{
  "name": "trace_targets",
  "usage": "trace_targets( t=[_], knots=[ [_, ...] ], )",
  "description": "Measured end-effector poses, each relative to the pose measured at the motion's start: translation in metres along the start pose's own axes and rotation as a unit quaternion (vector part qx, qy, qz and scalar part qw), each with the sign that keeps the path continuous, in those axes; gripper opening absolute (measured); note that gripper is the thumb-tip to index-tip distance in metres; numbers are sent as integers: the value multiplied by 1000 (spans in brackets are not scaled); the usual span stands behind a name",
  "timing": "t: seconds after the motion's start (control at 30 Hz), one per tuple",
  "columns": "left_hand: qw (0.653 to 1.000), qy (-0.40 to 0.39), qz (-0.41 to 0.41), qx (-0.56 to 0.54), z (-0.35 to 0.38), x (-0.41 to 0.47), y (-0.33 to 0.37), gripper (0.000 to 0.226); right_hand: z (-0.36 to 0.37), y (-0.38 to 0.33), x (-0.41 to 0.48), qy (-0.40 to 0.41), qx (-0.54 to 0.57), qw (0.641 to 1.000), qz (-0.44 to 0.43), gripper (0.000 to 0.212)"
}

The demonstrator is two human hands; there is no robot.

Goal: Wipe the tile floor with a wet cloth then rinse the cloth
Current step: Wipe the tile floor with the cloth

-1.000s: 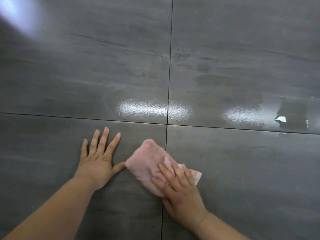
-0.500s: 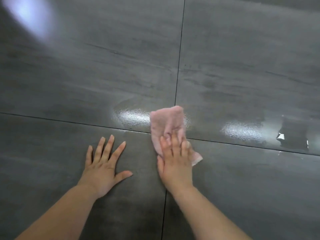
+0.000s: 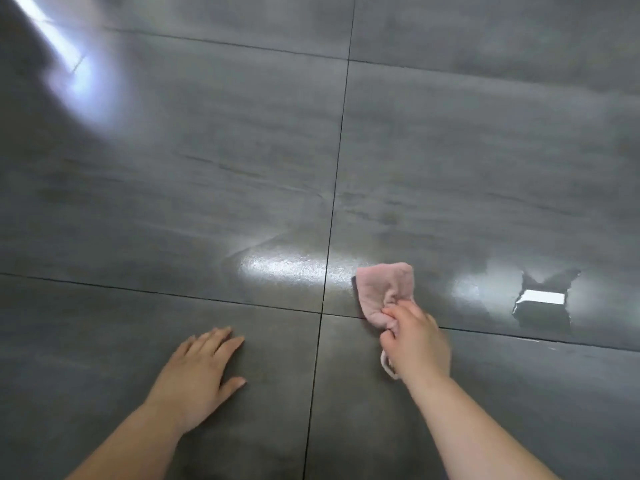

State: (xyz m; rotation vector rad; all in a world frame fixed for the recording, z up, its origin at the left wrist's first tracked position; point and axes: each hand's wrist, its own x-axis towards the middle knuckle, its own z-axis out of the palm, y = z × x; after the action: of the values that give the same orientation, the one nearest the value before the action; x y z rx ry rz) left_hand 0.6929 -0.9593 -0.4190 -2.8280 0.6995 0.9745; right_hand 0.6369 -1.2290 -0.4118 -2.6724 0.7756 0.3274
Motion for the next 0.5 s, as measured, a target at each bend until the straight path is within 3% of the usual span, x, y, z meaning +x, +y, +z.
trace_targets(
  t=[0.1,0.2,0.27,0.37,0.5],
  knots=[
    [997,51,52,21,-56,-9,25,24,-44,9,-10,-22,144,989,41,41],
    [986,96,122,61,-122,-2,61,34,-84,27,-18,4,257,961,101,39],
    [987,67,145,35,-158,7,89,46,-100,38,-18,21,309,938,157,38],
    [985,45,163,18,-191,36,117,34,-119,51,-8,86,363,900,226,36],
    [982,-10,187,16,-193,86,157,36,-136,90,15,210,324,864,324,46]
  ],
)
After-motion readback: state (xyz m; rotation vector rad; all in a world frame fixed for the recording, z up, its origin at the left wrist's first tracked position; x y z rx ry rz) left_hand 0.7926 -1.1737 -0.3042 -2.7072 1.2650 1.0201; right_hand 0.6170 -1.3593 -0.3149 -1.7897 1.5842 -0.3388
